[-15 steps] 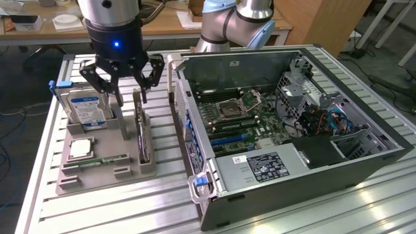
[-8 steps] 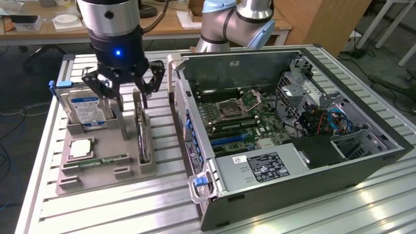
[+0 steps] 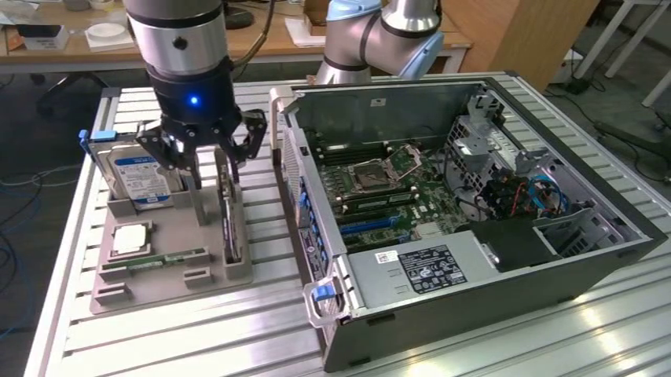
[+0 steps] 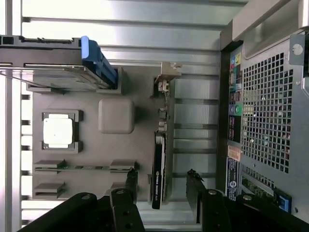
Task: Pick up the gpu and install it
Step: 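Pick up the gpu and move the gpu toward the slot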
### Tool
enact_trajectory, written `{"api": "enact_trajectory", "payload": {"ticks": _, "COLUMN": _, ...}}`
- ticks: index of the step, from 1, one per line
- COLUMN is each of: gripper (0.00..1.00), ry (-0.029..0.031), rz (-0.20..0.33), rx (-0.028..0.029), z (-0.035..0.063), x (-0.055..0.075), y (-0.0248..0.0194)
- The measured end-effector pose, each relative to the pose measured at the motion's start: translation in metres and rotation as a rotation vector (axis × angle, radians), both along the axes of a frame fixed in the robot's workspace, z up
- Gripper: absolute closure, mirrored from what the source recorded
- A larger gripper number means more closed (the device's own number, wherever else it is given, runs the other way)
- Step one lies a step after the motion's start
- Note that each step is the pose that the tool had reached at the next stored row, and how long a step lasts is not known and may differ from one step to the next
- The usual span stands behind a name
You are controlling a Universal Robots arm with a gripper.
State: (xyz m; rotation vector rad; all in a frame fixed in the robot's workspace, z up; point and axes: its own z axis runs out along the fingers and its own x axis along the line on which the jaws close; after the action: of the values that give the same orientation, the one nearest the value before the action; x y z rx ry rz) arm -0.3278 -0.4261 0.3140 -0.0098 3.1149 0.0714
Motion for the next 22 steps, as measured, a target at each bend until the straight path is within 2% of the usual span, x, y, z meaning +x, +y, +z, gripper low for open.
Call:
{"api": "enact_trajectory", "payload": {"ticks": 1, "gripper": 0.47, "ry": 0.0, "rz": 0.0, "rx": 0.0001, "z": -0.0018, "x": 0.0, "y": -0.0005}}
{"api": "enact_trajectory", "payload": {"ticks": 2, "gripper": 0.47, "ry": 0.0002, "rz": -0.001, "rx": 0.0, "z": -0.0203, "x": 0.0, "y": -0.0071}}
{"api": "enact_trajectory", "payload": {"ticks": 3, "gripper": 0.11, "ry": 0.0002, "rz": -0.001, "rx": 0.0, "z": -0.0222, "x": 0.0, "y": -0.0071}}
{"api": "enact_trajectory", "payload": {"ticks": 4, "gripper": 0.04, "ry": 0.0001, "rz": -0.001, "rx": 0.0001, "z": -0.0238, "x": 0.0, "y": -0.0071}}
{"api": "enact_trajectory", "payload": {"ticks": 9, "gripper": 0.04, "ry": 0.0038, "rz": -0.002, "rx": -0.0002, "z": -0.0252, "x": 0.0, "y": -0.0072}}
{"api": "enact_trajectory", "payload": {"ticks": 22, "gripper": 0.05, "ry": 0.0036, "rz": -0.002, "rx": 0.0, "z": -0.0254, "x": 0.0, "y": -0.0072}}
